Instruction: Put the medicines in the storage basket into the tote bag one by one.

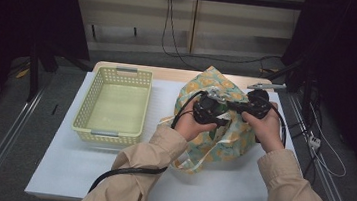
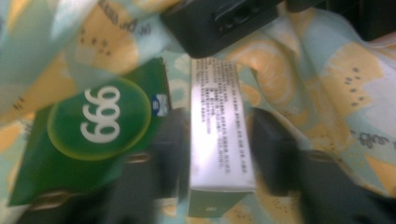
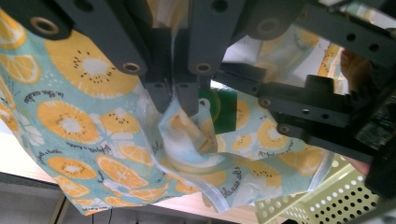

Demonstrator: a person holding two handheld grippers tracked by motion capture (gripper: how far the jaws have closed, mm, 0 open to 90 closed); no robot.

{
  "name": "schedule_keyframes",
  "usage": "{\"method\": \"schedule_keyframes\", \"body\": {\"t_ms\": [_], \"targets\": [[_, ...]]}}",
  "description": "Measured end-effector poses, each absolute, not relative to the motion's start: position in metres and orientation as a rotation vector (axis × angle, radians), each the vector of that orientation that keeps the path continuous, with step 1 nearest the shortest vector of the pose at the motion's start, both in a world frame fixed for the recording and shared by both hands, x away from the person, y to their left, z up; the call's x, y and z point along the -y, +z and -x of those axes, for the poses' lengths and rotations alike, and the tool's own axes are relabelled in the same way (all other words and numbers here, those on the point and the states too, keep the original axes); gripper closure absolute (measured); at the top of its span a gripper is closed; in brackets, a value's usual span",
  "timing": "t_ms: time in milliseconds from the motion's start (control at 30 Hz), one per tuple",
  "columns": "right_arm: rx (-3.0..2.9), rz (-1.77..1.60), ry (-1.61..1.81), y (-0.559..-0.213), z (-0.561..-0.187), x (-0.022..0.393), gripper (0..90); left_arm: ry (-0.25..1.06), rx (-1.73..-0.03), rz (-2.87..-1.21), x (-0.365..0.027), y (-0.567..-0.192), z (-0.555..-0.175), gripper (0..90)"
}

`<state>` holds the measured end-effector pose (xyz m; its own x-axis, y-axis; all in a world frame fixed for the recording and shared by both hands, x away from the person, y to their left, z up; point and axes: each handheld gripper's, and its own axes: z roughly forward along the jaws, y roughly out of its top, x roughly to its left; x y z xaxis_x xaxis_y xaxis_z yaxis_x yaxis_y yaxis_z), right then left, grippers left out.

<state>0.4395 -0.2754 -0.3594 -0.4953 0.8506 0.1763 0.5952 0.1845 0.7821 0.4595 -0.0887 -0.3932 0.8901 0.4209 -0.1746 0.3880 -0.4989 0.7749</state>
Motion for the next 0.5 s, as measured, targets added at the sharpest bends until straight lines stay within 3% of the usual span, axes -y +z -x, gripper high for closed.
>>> {"method": "schedule_keyframes", "body": {"t_ms": [133, 300, 500], "targets": [[-2.168, -1.374, 1.214, -0.361, -0.439, 0.276, 88.6, 0.065, -0.603, -2.173, 0.074, -0.388, -0.454, 24.3], [-2.171, -1.38, 1.217, -0.365, -0.437, 0.275, 88.6, 0.088, -0.634, -2.167, 0.04, -0.382, -0.443, 16.9], [-2.172, -1.38, 1.217, -0.367, -0.436, 0.273, 88.6, 0.148, -0.718, -2.213, 0.006, -0.393, -0.432, 14.5]]}}
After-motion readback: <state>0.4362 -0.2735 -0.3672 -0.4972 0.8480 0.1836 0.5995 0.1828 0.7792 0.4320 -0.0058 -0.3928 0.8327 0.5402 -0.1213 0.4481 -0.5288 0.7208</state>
